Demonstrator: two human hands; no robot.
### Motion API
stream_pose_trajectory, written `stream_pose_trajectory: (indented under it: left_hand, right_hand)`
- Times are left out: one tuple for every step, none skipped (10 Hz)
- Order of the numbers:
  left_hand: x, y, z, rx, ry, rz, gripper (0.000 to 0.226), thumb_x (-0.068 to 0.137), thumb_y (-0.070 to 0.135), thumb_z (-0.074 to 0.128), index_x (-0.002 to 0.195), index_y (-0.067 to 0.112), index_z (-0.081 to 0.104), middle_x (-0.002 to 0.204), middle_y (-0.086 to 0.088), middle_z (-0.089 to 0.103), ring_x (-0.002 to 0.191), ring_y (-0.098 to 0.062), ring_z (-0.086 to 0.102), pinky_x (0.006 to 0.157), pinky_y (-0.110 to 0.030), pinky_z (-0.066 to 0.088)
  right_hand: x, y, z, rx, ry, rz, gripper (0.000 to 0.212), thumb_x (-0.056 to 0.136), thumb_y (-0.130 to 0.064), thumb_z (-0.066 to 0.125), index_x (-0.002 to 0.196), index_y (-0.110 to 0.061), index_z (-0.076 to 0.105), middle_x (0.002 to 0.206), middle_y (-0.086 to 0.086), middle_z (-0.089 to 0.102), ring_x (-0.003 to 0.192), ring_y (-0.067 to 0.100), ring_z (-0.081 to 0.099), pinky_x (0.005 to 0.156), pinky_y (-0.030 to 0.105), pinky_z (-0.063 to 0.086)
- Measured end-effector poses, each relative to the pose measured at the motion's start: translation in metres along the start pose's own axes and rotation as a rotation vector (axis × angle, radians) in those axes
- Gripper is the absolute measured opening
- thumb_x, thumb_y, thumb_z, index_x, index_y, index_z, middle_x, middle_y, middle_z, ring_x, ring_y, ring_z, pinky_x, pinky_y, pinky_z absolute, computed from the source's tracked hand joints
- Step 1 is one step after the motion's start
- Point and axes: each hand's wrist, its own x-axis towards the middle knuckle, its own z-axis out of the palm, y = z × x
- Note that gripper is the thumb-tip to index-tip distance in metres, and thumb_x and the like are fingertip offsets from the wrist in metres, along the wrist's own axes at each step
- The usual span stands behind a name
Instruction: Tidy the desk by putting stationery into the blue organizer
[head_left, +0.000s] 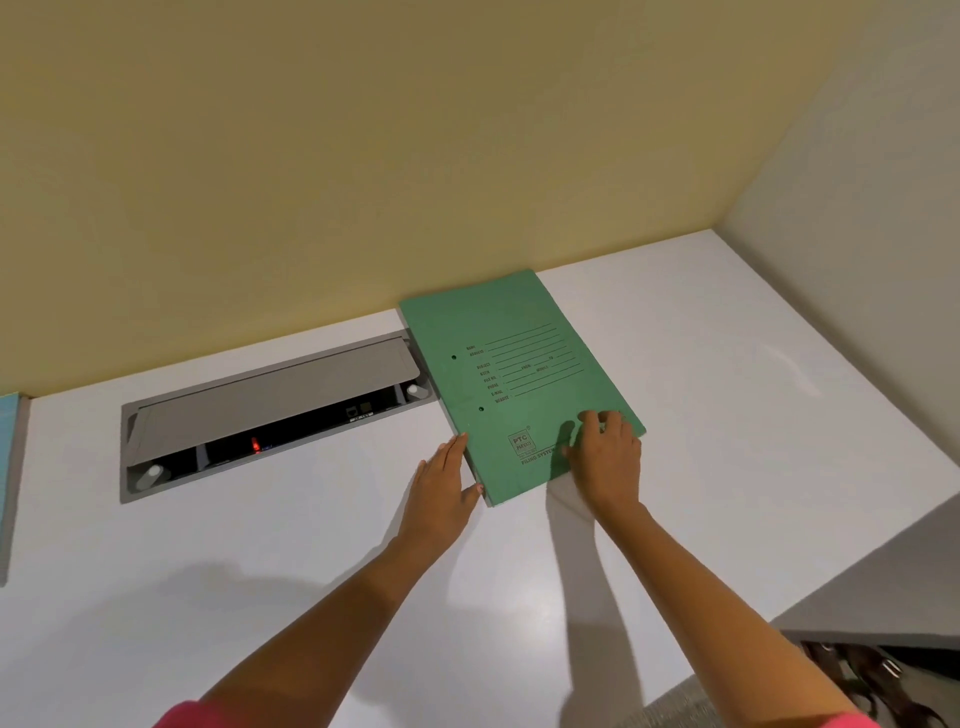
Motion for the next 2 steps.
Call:
stream_pose_trajectory:
  left_hand:
    - [-0.012,-0.006,-0.004,-0.048,0.031,-0.026,0.063,0.097,0.021,0.05,0.15,0.017,0.017,0.158,0.0,0.022,0.146,-0.018,0.018,0.12,-0.036,0.017]
    - [-0.029,-0.013,-0.009,-0.039,0.05,-0.016,0.057,0.098,0.02,0.047,0.149,0.014,0.022,0.157,-0.001,0.024,0.145,-0.017,0.021,0.119,-0.033,0.018]
  right_hand:
    - [-0.03,-0.016,-0.002,0.076,0.021,-0.055,0.038,0.08,-0.013,0.07,0.113,0.0,0.057,0.111,0.021,0.059,0.093,0.037,0.057,0.076,0.04,0.046]
    - [-0.058,-0.036,0.001,0.104,0.027,-0.104,0.031,0.081,-0.005,0.065,0.11,0.0,0.058,0.109,0.02,0.06,0.086,0.034,0.057,0.069,0.039,0.051]
